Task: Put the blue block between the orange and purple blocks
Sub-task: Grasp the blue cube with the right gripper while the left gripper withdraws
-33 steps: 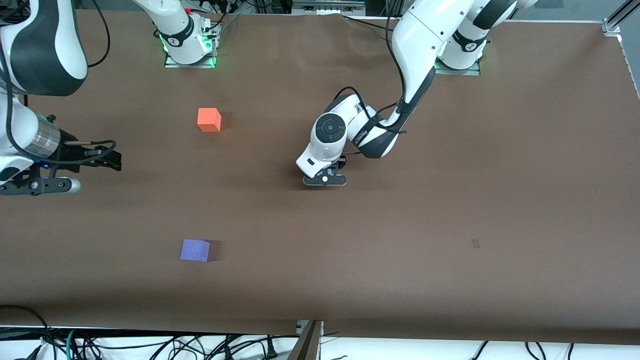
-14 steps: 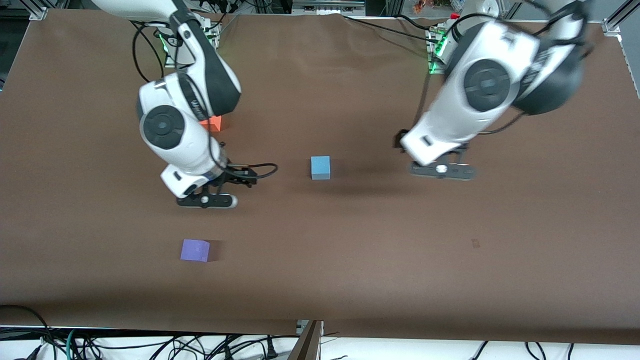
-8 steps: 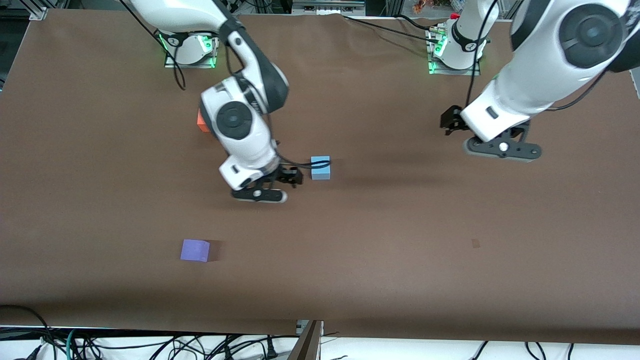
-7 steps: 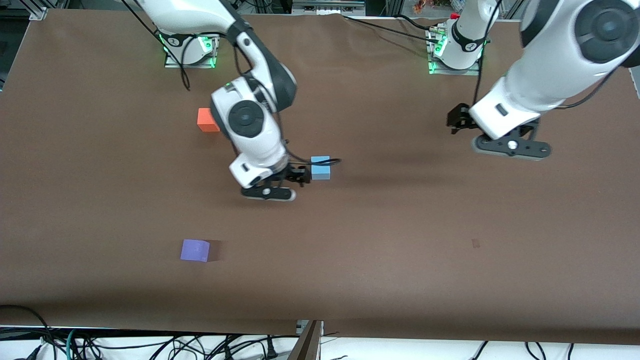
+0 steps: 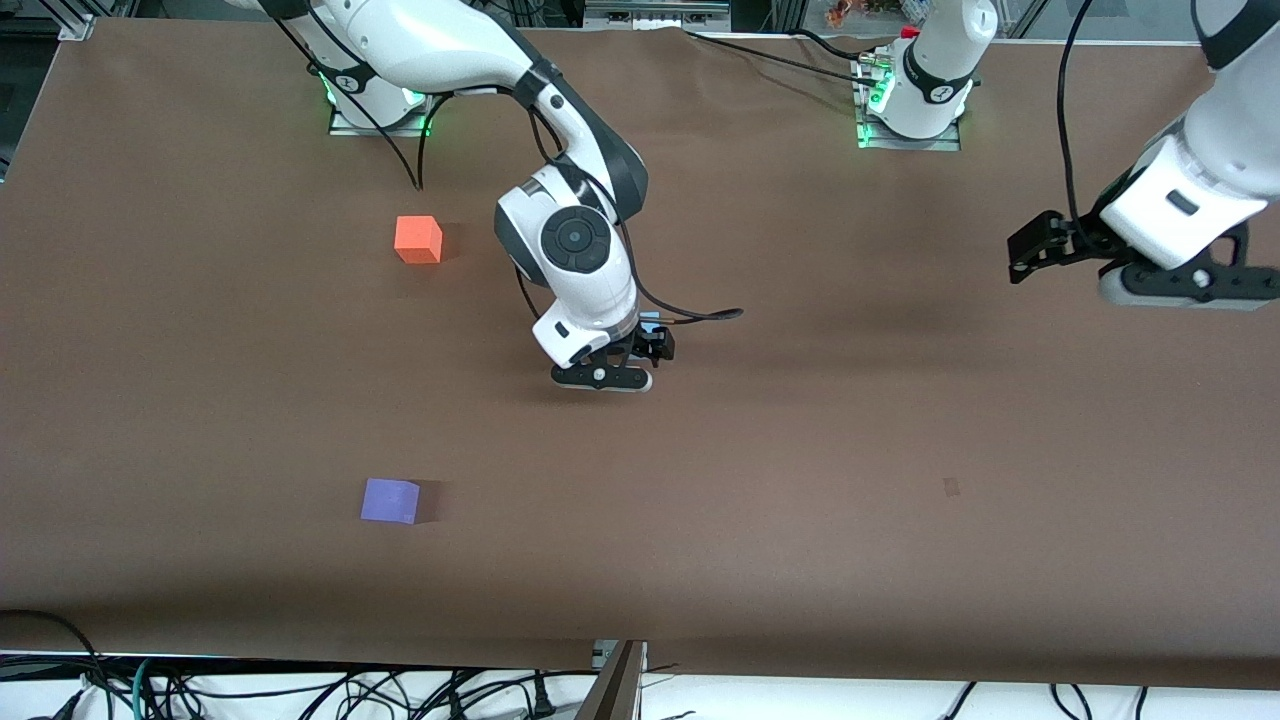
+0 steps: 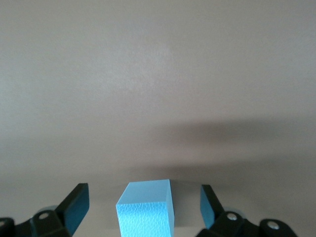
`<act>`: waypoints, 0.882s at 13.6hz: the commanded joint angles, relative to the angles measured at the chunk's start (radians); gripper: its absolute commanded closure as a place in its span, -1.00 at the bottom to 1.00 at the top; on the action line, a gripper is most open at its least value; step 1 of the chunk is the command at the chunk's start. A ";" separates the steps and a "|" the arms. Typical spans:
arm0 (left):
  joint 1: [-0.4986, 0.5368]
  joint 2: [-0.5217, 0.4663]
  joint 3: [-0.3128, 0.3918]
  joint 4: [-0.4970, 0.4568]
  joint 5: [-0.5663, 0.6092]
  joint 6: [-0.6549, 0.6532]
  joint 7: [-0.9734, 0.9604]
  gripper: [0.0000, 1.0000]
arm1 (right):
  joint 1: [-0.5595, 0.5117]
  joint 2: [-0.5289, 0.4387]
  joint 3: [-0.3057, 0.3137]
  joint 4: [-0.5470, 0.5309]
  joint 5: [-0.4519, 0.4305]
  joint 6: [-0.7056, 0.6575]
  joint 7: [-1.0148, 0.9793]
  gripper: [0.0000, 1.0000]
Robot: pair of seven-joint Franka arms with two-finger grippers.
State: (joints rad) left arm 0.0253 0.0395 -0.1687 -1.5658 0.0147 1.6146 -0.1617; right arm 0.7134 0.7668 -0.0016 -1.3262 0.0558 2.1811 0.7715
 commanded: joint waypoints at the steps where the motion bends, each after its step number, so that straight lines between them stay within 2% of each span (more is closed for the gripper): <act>1: 0.018 -0.109 -0.002 -0.148 -0.010 0.048 -0.018 -1.00 | 0.024 0.045 -0.011 0.033 0.001 0.002 0.000 -0.99; 5: 0.018 -0.060 0.052 -0.122 -0.013 0.027 0.117 -1.00 | 0.038 0.055 -0.011 0.028 -0.001 0.000 -0.005 -0.99; 12: 0.021 -0.052 0.060 -0.117 -0.012 0.027 0.122 -1.00 | 0.089 0.106 -0.012 0.027 -0.008 0.002 0.005 -0.99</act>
State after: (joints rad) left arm 0.0408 -0.0073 -0.1077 -1.6850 0.0142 1.6366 -0.0637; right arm 0.7848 0.8554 -0.0017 -1.3243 0.0549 2.1859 0.7711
